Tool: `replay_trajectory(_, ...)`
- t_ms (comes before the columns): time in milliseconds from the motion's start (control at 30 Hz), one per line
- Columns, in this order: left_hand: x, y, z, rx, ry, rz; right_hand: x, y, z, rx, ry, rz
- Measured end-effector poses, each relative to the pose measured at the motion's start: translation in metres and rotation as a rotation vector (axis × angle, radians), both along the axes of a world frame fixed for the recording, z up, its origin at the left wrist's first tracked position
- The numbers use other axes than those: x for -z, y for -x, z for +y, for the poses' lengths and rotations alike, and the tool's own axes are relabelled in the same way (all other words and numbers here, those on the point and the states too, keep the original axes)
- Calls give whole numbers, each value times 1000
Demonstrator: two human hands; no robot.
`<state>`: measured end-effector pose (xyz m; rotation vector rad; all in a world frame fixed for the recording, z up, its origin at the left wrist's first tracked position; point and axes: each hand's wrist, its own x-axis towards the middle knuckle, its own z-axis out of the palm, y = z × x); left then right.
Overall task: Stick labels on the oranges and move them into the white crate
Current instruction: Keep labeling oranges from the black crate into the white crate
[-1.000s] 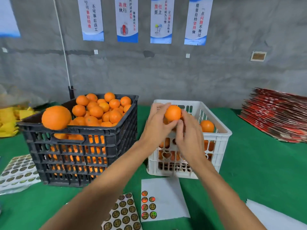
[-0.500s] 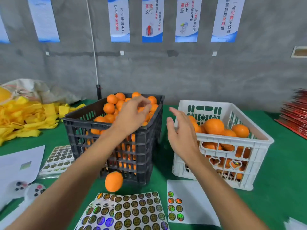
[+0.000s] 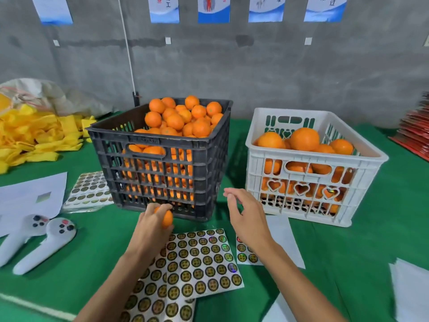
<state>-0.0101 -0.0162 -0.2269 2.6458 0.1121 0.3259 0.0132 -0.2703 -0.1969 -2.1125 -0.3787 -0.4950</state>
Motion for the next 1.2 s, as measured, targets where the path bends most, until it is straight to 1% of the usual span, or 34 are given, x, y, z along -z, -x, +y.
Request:
replay_trajectory(133, -12, 0, -20, 108, 88, -77, 5, 2, -7, -13, -9, 46)
replay_trajectory(267, -24, 0, -61, 292, 184, -124, 9, -1, -31, -32, 204, 146)
replay_trajectory(400, -23, -8, -105, 430, 184, -85, 25, 4, -68, -96, 397, 303)
replay_trajectory(500, -11, -17, -129, 417, 273, -4, 43, 12, -80, -159, 448, 380)
replay_trajectory(600, 3, -26, -142, 341, 480, 53, 60, 13, -84, -159, 482, 357)
replay_trajectory(667, 15, -29, -144, 324, 636, 63, 66, 12, -86, -144, 445, 344)
replay_trajectory(733, 29, -30, -145, 355, 768, 67, 69, 11, -88, -132, 402, 326)
replay_trajectory(800, 37, -30, -144, 376, 841, 91, 69, 10, -89, -123, 371, 315)
replay_trajectory(933, 41, -31, -145, 388, 849, 103, 68, 11, -89, -106, 300, 258)
replay_trajectory(1000, 44, -31, -145, 399, 817, 88, 68, 11, -88, -91, 260, 226)
replay_trajectory(1100, 46, -28, -145, 403, 736, 76, 68, 11, -89, -95, 166, 254)
replay_trajectory(1200, 44, -27, -145, 397, 737, 76, 67, 10, -91, -121, 75, 321)
